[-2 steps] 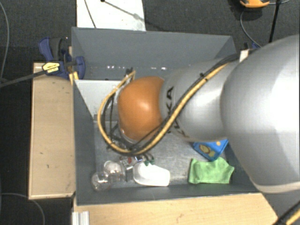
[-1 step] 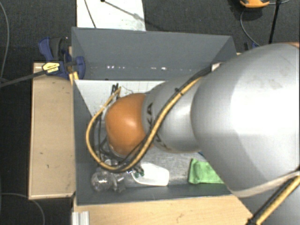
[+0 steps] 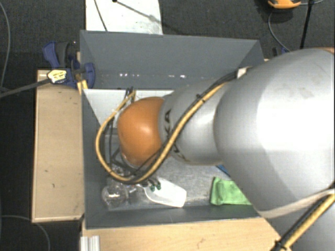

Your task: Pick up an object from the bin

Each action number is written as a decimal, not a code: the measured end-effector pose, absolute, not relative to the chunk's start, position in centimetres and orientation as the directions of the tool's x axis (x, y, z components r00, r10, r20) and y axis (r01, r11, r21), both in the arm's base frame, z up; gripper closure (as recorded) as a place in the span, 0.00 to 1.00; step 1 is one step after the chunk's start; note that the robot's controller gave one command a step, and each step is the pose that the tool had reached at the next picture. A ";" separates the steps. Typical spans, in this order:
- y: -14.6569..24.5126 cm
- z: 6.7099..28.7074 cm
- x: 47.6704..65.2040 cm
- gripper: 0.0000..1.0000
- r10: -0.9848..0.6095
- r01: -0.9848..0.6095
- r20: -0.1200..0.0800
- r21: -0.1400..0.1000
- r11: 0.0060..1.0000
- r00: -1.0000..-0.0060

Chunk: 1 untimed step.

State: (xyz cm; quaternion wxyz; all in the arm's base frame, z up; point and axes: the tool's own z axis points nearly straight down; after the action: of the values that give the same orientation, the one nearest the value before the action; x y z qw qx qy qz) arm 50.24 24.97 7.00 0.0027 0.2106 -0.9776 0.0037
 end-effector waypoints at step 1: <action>25.0 7.0 50.2 1.00 -0.411 -0.411 0.007 -0.006 0.912 -0.912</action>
Offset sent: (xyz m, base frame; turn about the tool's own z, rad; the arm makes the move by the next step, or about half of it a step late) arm -0.0001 0.0000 0.0024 0.0000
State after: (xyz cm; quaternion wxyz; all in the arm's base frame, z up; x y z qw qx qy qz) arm 50.24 24.97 7.00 0.0028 0.2103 -0.9776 0.0037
